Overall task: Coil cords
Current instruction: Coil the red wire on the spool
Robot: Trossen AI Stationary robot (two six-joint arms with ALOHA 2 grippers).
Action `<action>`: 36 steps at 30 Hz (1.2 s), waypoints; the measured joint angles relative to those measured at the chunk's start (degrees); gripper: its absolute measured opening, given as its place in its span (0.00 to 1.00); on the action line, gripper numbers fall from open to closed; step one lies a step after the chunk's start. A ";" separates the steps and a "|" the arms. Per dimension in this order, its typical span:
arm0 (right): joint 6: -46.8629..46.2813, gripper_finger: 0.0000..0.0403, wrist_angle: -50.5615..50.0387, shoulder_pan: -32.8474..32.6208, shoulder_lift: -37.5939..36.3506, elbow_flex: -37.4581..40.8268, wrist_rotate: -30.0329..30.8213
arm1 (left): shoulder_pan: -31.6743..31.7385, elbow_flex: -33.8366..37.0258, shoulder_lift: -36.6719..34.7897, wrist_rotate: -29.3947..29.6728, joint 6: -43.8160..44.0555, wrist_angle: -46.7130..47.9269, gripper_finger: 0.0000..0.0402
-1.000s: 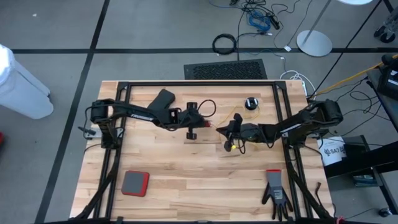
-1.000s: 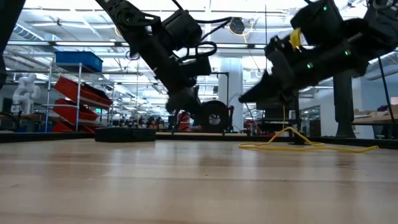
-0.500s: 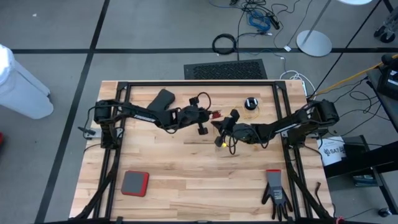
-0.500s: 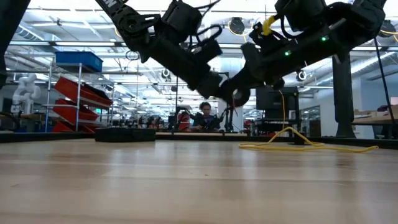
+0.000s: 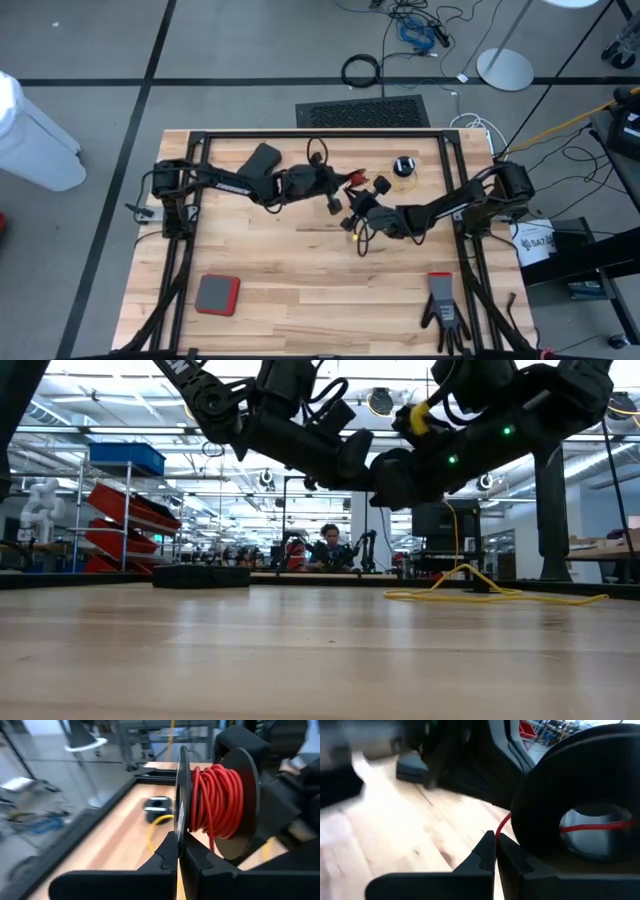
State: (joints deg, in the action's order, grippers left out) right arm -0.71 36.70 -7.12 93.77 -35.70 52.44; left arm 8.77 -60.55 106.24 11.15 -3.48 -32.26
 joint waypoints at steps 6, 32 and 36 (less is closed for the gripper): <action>7.80 0.00 -0.51 -1.62 0.84 0.09 2.74 | 1.76 0.02 -0.01 -9.68 6.12 1.68 0.01; 11.21 0.06 -9.93 -3.80 0.42 2.66 4.50 | 9.88 0.02 -0.04 -42.00 4.01 23.79 0.01; 9.86 0.06 -11.18 -3.76 0.42 2.67 3.89 | 9.80 0.02 -0.04 -39.52 1.60 26.07 0.01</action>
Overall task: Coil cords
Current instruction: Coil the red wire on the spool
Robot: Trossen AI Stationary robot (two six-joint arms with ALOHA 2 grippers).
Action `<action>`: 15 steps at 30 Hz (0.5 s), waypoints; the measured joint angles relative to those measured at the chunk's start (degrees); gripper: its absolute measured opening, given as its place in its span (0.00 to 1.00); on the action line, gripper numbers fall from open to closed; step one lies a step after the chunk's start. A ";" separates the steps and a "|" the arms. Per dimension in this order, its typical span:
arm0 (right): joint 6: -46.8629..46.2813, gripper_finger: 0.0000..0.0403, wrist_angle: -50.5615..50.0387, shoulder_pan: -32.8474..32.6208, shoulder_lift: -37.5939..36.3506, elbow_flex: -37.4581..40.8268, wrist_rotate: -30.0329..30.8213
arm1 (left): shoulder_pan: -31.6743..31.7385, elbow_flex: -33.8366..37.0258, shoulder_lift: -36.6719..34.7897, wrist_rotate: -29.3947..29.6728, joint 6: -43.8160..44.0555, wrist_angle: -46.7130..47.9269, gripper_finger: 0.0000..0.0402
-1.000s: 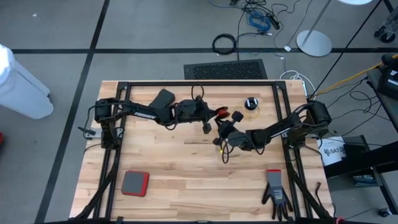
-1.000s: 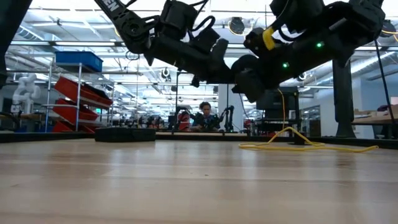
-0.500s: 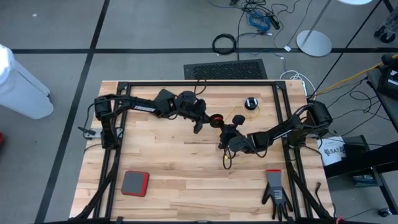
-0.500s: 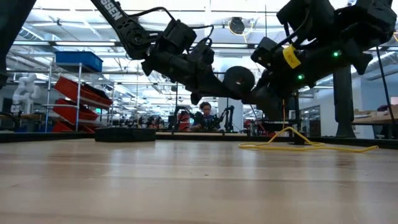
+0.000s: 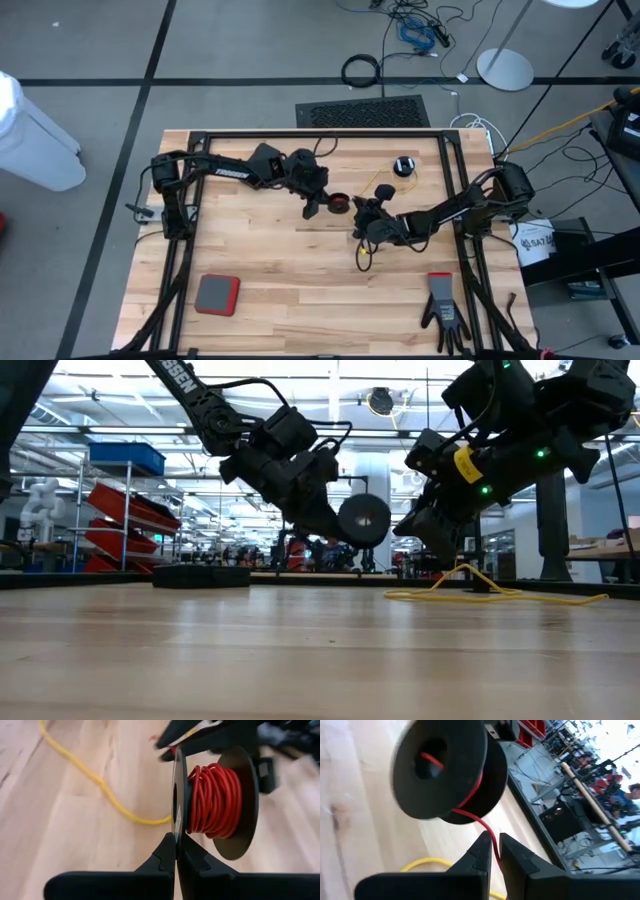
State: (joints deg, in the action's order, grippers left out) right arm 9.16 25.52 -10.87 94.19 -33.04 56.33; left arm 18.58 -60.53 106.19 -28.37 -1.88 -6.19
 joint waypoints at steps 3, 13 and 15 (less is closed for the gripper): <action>-0.93 0.06 -0.17 -0.02 0.00 -0.01 -1.11 | -0.27 0.00 0.00 3.43 -1.88 1.41 0.01; -1.66 0.06 -0.13 0.07 0.00 -0.01 -4.09 | -0.36 0.00 0.03 10.67 -6.21 3.93 0.01; -2.34 0.06 -0.04 0.07 0.00 -0.02 -4.15 | -0.55 0.00 0.22 12.83 -7.54 4.27 0.01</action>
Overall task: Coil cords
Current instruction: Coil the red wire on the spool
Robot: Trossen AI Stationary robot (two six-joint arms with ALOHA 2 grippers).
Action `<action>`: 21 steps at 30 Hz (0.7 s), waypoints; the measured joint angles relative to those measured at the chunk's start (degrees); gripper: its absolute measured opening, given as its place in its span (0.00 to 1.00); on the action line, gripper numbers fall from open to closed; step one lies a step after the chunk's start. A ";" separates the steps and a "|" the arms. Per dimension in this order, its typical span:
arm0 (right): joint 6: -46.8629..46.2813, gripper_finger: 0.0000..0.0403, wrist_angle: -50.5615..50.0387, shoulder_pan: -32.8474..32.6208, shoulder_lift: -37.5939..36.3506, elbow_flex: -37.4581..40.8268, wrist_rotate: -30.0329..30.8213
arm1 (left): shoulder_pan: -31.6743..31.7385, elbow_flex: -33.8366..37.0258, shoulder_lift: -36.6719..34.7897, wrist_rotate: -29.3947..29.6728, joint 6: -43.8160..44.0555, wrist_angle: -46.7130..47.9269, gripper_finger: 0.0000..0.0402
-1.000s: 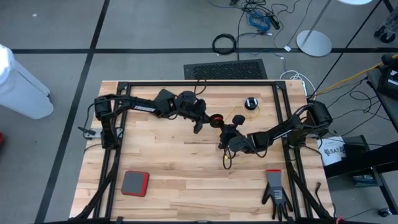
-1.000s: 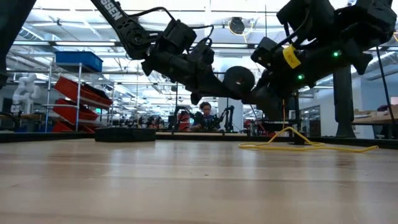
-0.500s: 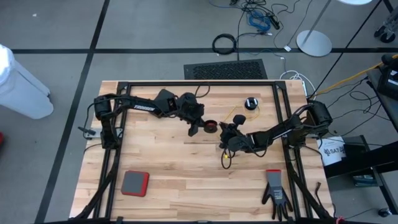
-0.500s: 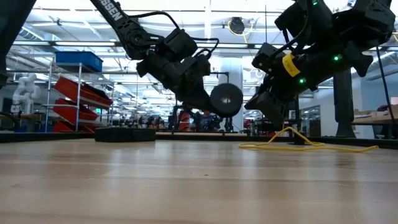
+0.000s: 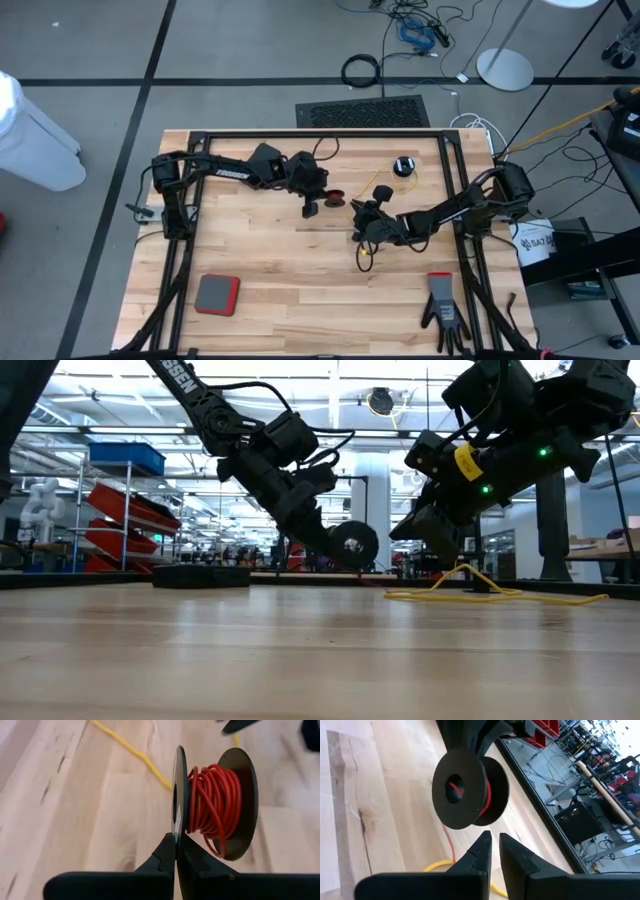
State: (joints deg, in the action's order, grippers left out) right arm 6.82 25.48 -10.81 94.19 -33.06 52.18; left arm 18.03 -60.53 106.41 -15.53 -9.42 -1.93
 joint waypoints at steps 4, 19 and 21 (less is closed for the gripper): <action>-1.54 0.06 0.87 0.86 0.00 0.01 -2.08 | -0.96 0.00 0.02 5.20 -3.38 0.05 0.01; -3.23 0.06 2.60 1.70 0.00 0.00 -4.51 | -2.15 -0.15 2.76 15.66 -16.84 2.63 0.01; -3.39 0.06 2.60 1.70 0.00 0.00 -4.59 | -2.08 -0.19 3.14 16.14 -18.08 3.17 0.01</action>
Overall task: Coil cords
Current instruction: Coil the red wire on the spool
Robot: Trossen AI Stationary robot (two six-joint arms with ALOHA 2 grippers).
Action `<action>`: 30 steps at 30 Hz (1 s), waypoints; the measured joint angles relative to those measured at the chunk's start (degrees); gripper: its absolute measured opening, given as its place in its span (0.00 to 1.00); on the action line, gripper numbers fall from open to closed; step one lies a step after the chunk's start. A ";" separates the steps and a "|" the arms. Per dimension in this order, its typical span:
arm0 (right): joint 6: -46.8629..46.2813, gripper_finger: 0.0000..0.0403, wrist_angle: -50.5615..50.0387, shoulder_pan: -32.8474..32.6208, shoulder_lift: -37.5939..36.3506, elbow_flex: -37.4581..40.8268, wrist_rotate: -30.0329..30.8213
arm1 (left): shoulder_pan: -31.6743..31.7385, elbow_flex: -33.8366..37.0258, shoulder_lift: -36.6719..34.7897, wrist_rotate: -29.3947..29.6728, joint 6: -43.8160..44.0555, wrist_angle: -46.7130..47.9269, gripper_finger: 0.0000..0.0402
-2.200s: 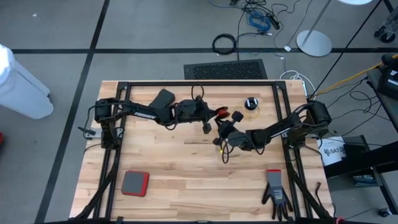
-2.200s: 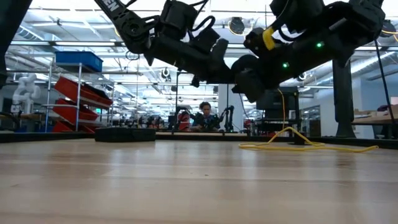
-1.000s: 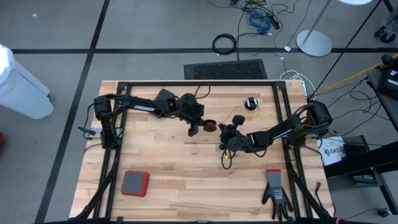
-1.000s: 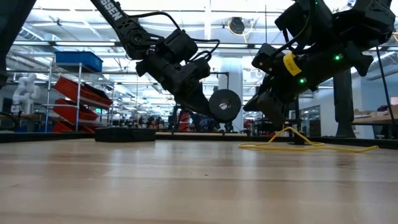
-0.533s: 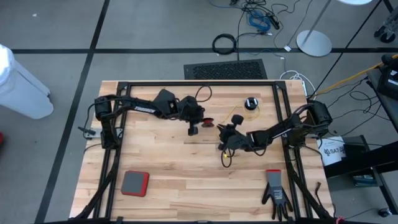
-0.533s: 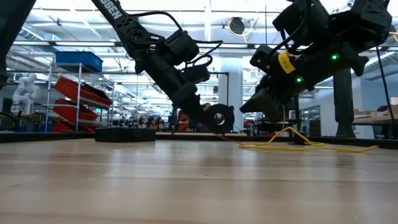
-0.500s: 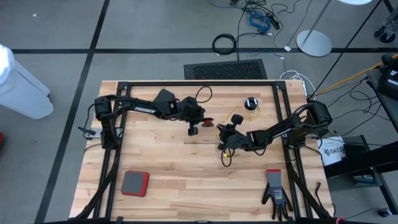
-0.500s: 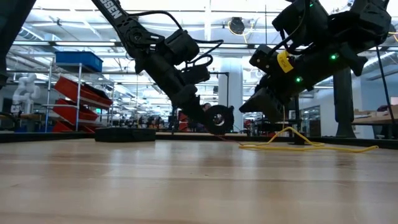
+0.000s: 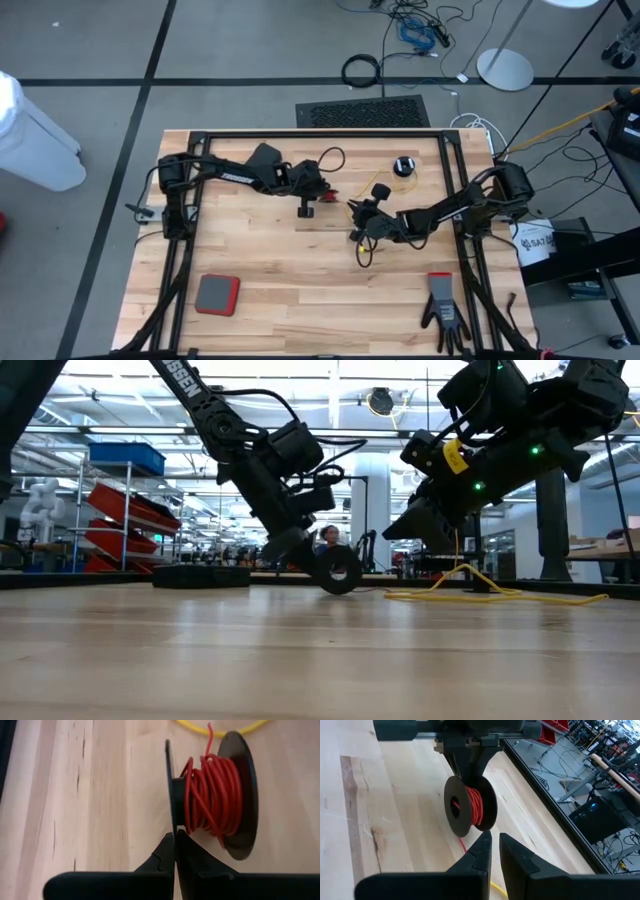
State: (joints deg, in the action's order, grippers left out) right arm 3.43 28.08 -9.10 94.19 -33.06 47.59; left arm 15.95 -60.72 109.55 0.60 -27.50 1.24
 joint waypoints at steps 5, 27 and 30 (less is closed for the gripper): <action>-0.59 0.06 0.13 0.00 0.02 0.00 0.00 | -0.05 0.02 0.21 5.86 -2.57 0.70 0.01; -4.93 0.06 -1.32 -0.40 0.04 0.00 -1.49 | -3.71 0.00 4.79 28.12 -24.90 -0.42 0.15; -5.21 0.06 -1.62 -1.10 0.07 0.00 -1.45 | -4.28 -0.04 6.58 28.79 -25.83 -0.47 0.22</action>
State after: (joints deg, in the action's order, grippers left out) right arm -1.78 26.45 -10.20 94.26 -33.06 46.14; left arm 11.67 -60.76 116.13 29.39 -53.33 0.77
